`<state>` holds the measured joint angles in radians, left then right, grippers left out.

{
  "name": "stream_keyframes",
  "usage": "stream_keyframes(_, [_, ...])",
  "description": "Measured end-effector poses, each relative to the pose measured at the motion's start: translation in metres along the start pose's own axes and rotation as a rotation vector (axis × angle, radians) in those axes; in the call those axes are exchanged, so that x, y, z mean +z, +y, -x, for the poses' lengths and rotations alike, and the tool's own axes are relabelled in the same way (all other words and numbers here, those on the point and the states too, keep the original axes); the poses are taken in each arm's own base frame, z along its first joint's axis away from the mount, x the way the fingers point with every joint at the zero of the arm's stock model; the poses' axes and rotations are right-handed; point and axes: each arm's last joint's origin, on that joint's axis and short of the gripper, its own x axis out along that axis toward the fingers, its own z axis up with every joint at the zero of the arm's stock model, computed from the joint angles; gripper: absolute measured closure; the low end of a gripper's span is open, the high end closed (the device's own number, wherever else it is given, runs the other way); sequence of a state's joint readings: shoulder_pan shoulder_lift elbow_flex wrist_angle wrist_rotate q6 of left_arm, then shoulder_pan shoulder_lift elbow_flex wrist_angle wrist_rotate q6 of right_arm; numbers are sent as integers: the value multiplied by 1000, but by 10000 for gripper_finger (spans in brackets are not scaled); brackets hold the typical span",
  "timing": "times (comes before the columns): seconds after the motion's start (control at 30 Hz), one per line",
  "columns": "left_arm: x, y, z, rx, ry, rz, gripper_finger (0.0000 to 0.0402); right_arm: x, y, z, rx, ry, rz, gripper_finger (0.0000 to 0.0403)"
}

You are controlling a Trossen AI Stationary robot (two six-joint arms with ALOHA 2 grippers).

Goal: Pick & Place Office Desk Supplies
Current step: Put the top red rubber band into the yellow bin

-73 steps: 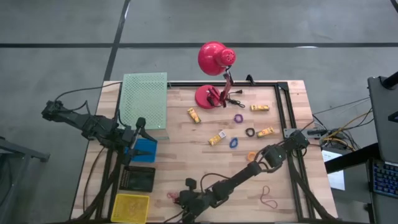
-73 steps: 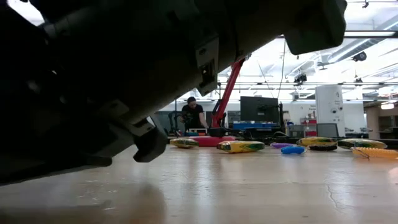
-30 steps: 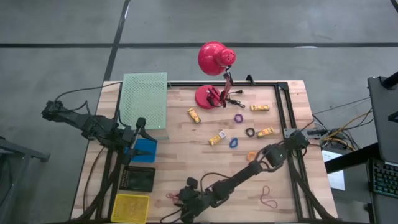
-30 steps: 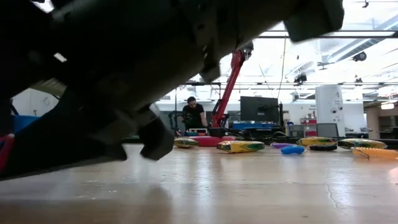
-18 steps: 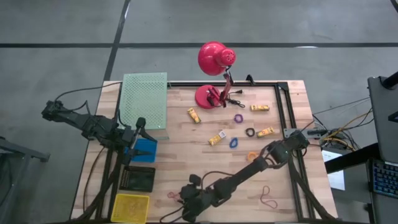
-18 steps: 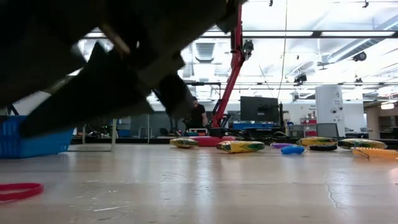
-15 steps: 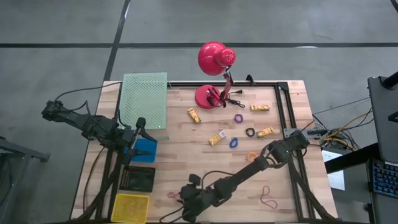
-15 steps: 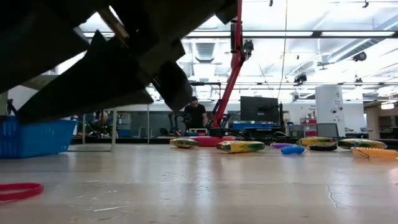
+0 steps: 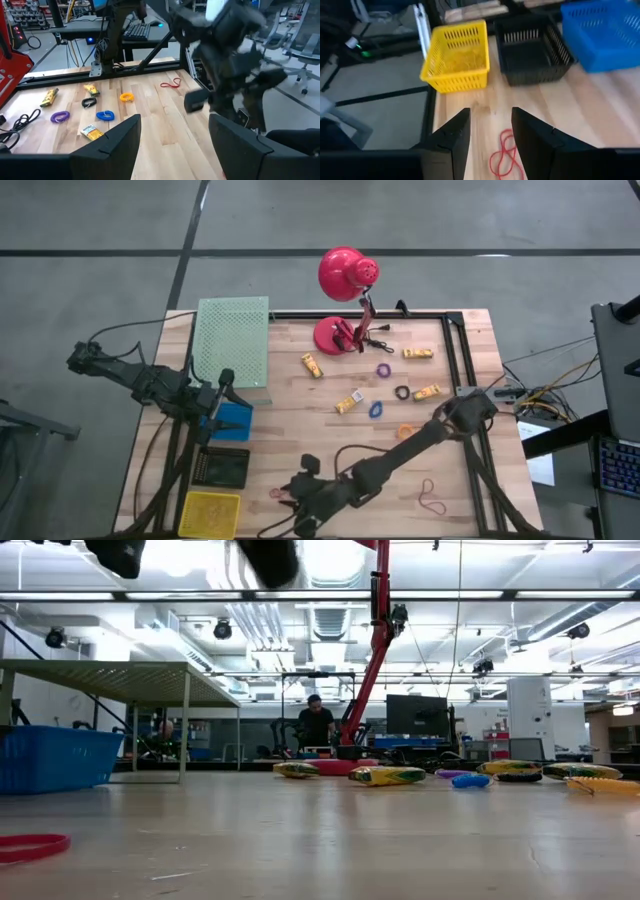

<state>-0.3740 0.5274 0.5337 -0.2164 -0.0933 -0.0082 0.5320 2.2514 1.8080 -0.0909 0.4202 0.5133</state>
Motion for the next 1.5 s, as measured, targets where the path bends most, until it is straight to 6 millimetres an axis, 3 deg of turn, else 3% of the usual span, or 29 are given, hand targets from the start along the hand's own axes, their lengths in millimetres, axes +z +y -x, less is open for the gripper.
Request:
stream_keyframes(0.2, [-1,0,0,0,8,0,161,32,9,49,19,13,122,264])
stream_keyframes(0.47, [-3,0,0,0,34,20,162,38,46,85,139,-120,486,257])
stream_keyframes(0.53, [-5,0,0,2,55,66,161,37,50,95,126,-110,508,259])
stream_keyframes(0.73, [-18,0,-3,12,110,188,162,57,45,137,11,-156,452,268])
stream_keyframes(0.93, [-29,0,-6,32,136,197,161,67,37,173,10,-133,479,265])
stream_keyframes(1.03, [-28,0,-6,37,126,306,162,74,32,190,21,-149,471,262])
stream_keyframes(1.2, [-23,-2,-6,-25,100,354,161,60,19,203,-7,-118,483,259])
stream_keyframes(1.3, [-17,-7,-6,-123,62,326,161,46,5,214,-142,-145,430,263])
stream_keyframes(1.5, [-13,-25,-6,-315,-67,245,162,-8,-25,230,-451,-256,314,271])
